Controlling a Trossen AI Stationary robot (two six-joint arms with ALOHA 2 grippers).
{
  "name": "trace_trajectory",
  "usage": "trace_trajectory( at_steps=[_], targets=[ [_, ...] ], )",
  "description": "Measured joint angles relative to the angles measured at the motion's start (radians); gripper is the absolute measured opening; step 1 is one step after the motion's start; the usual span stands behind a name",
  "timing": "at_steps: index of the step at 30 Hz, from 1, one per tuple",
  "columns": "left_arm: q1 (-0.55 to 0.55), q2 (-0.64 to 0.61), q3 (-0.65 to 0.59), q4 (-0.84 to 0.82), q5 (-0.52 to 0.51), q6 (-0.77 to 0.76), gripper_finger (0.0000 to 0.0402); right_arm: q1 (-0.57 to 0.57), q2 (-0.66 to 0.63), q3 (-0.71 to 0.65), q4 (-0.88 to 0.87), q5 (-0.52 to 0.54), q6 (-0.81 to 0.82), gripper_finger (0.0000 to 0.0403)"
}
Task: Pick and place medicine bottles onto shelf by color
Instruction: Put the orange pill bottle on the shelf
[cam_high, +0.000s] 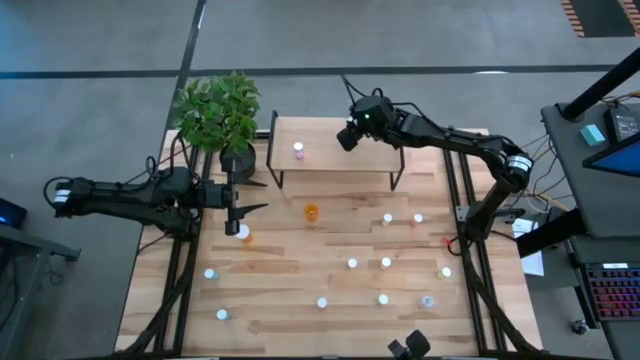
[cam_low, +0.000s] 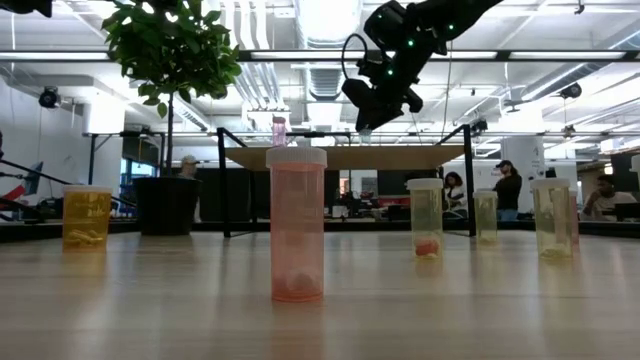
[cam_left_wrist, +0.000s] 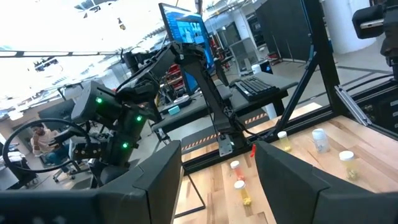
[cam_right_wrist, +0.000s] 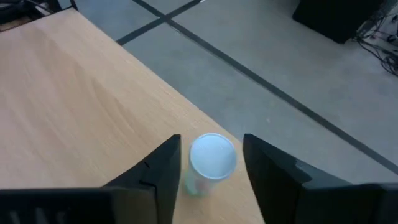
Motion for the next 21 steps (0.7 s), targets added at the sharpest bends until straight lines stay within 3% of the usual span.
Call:
trace_trajectory(
  at_steps=[6,12,21],
  targets=[
    [0.000,0.000,0.000,0.000,0.000,0.000,0.0190,0.000,-0.015,0.000,-0.008,0.000,-0.004,0.0211],
    [0.000,0.009,0.000,0.001,0.000,-0.015,0.0190,0.023,-0.091,0.040,-0.073,0.000,-0.004,0.0229],
    [0.000,0.074,-0.001,-0.016,0.000,-0.220,0.0190,0.245,-0.282,-0.080,-0.093,-0.001,-0.045,0.0230]
  ],
)
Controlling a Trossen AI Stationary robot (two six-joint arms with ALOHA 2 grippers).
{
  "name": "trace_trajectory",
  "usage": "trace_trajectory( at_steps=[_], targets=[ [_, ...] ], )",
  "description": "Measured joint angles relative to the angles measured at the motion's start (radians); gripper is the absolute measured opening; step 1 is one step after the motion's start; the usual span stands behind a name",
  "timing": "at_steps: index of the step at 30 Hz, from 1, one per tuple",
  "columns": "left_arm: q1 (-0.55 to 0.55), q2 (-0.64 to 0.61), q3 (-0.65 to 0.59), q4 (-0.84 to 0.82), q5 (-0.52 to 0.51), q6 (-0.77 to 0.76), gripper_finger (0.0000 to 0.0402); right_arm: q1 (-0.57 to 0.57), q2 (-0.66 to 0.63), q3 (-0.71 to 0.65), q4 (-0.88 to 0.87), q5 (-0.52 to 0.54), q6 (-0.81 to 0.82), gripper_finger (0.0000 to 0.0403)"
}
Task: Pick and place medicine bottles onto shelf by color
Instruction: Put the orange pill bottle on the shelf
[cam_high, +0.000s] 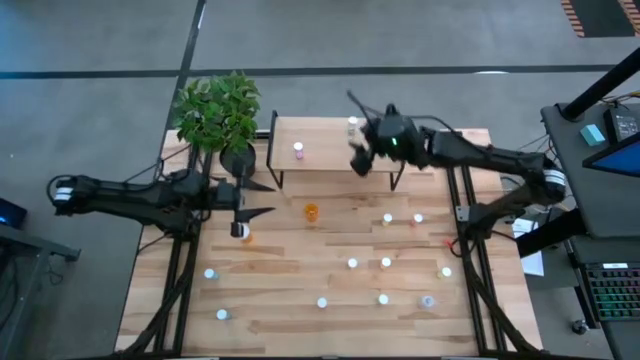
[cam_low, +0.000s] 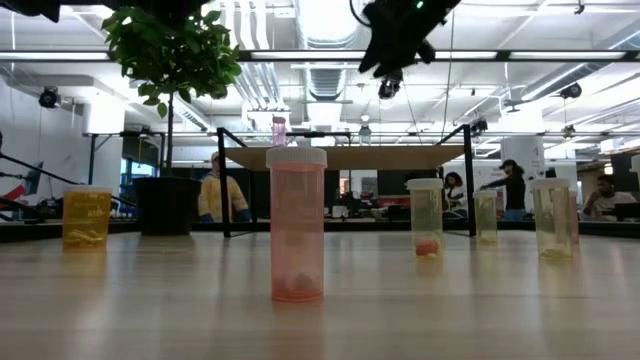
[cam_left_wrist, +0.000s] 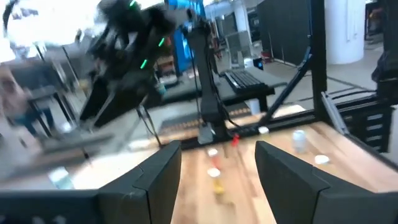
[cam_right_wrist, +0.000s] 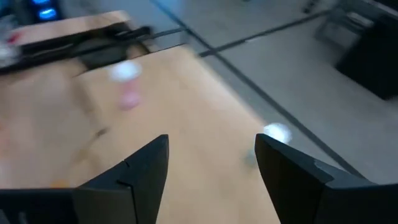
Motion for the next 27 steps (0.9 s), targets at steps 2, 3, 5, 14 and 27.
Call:
trace_trajectory(
  at_steps=[2,3,5,14,27],
  targets=[
    [0.000,0.022,-0.001,-0.012,0.000,-0.069,0.0190,0.063,-0.042,-0.049,0.013,0.000,0.000,0.0230],
    [0.000,0.034,-0.001,-0.012,0.000,-0.105,0.0190,0.094,-0.063,-0.073,0.015,0.000,-0.005,0.0230],
    [0.000,0.054,-0.001,-0.024,0.003,-0.180,0.0190,0.155,-0.104,-0.125,0.017,0.000,-0.025,0.0231],
    [-0.012,0.140,0.095,-0.442,0.006,-0.639,0.0190,0.326,-0.300,-0.392,0.207,0.000,-0.030,0.0231],
    [-0.029,0.444,0.387,-1.312,0.071,-1.006,0.0190,0.417,-0.404,-0.641,0.472,-0.004,-0.123,0.0231]
  ],
)
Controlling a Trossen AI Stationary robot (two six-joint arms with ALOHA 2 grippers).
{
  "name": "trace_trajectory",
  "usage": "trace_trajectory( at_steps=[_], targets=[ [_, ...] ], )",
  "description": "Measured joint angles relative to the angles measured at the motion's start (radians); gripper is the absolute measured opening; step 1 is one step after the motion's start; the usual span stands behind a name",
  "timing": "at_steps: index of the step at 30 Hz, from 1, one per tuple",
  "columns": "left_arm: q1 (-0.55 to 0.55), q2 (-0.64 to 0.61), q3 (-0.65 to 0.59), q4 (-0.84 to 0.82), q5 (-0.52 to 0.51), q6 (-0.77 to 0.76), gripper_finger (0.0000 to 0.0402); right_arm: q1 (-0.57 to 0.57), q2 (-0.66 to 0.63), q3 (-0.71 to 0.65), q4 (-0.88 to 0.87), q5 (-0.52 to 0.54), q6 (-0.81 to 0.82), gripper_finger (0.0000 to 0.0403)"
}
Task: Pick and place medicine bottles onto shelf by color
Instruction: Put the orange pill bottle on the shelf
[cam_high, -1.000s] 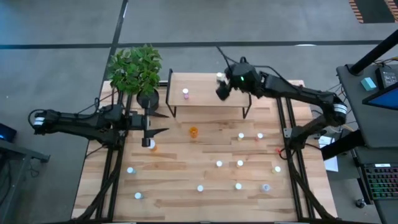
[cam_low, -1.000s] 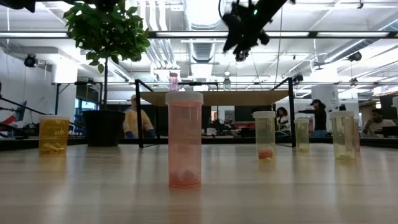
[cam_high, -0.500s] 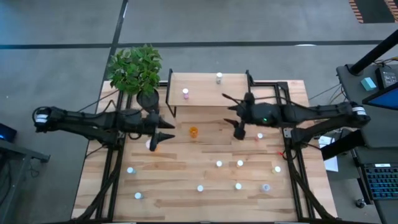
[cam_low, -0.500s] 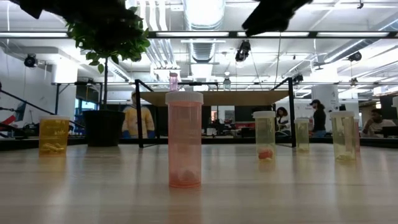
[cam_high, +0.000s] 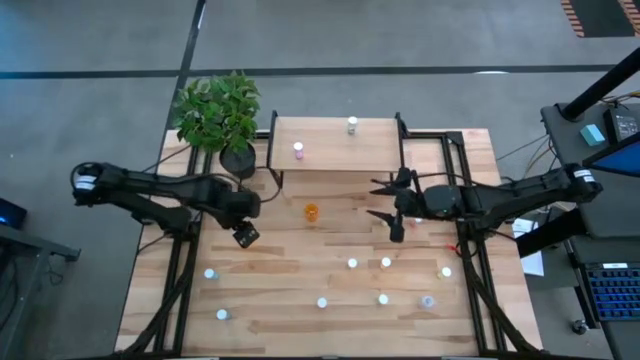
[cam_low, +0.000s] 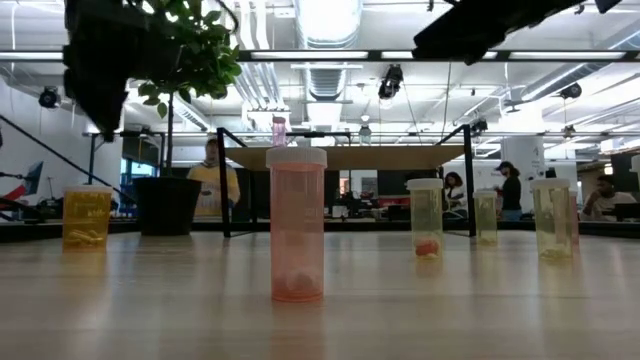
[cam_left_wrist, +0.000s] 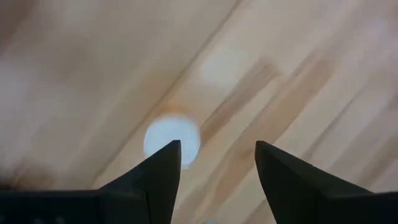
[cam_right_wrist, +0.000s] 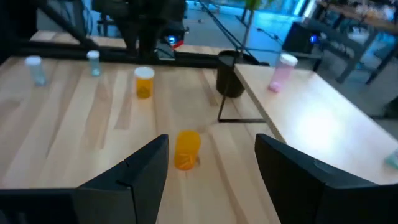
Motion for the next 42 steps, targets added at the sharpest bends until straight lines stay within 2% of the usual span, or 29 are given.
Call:
trace_trajectory(
  at_steps=[5,12,16,25,34,42],
  targets=[
    [0.031,0.078,0.024,-0.045,0.031,0.020,0.0202,0.023,-0.039,-0.001,0.008,0.003,-0.011,0.0231],
    [0.083,0.164,0.001,-0.062,0.059,0.013,0.0271,0.058,-0.073,-0.008,0.004,0.000,-0.052,0.0231],
    [0.096,0.208,-0.002,-0.046,0.053,0.019,0.0292,0.063,-0.070,-0.010,-0.005,0.000,-0.059,0.0231],
    [0.096,0.280,-0.011,-0.052,0.029,0.000,0.0295,0.062,-0.070,-0.010,-0.026,0.000,-0.061,0.0231],
    [0.094,0.300,-0.026,-0.043,0.010,-0.002,0.0294,0.062,-0.070,-0.010,-0.027,0.001,-0.073,0.0231],
    [0.080,0.293,-0.040,-0.013,0.010,-0.006,0.0261,0.062,-0.070,-0.010,-0.027,0.001,-0.073,0.0231]
  ],
)
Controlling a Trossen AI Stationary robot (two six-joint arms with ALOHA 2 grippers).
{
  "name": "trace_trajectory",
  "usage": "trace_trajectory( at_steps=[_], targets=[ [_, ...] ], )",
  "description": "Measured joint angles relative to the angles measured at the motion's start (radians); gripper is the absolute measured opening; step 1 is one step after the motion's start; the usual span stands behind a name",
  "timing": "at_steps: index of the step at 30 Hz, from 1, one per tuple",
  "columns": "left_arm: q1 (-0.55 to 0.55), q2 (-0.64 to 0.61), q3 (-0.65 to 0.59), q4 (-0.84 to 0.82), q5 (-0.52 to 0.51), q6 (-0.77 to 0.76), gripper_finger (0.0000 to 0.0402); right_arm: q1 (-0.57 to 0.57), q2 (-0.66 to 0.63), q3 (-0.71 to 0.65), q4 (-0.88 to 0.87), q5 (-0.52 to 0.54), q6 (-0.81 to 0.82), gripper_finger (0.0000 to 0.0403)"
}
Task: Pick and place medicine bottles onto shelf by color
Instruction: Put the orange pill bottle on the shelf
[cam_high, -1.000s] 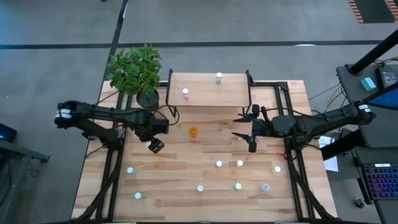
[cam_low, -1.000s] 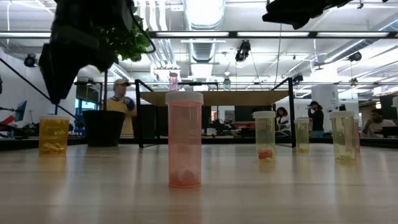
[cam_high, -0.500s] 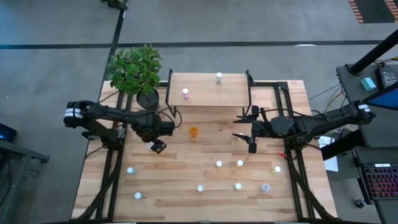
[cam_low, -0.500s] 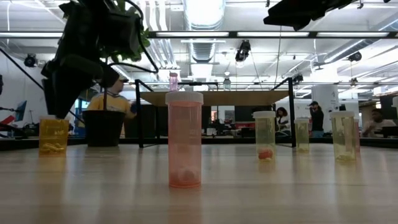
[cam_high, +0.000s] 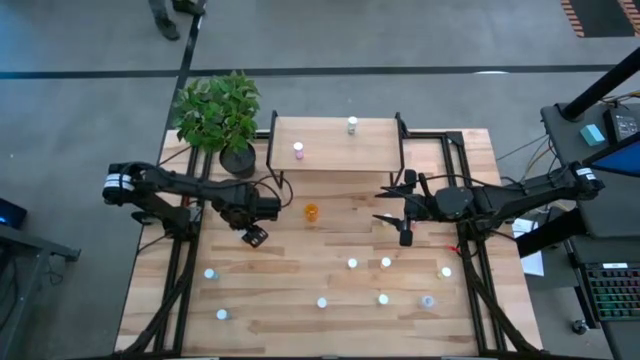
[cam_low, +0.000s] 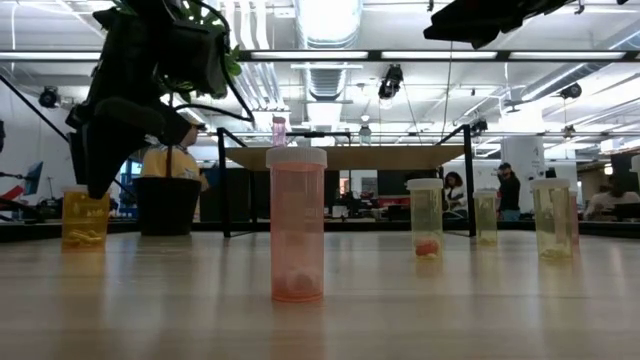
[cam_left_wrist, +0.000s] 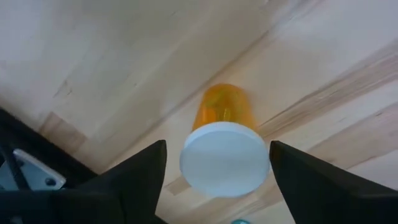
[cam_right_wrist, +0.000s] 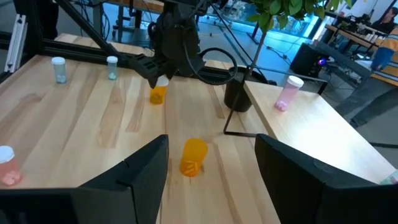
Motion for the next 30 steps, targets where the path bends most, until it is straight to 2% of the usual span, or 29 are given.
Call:
trace_trajectory(
  at_steps=[11,15,18,25,30],
  targets=[
    [-0.008,-0.008,-0.012,0.008,0.010,0.000,0.0204,0.000,0.000,0.000,0.000,0.000,0.003,0.0231],
    [-0.010,-0.014,-0.005,0.011,0.053,0.001,0.0195,0.000,0.000,0.000,0.000,0.001,0.003,0.0231],
    [-0.019,-0.014,0.018,0.010,0.134,0.026,0.0194,0.000,0.000,0.000,0.000,0.001,0.003,0.0231],
    [-0.078,-0.016,0.220,0.015,0.361,0.109,0.0199,0.000,0.000,0.000,0.000,0.003,-0.003,0.0231],
    [-0.107,0.007,0.445,0.013,0.394,0.114,0.0200,0.000,0.000,0.000,0.000,0.003,-0.007,0.0231]
  ],
)
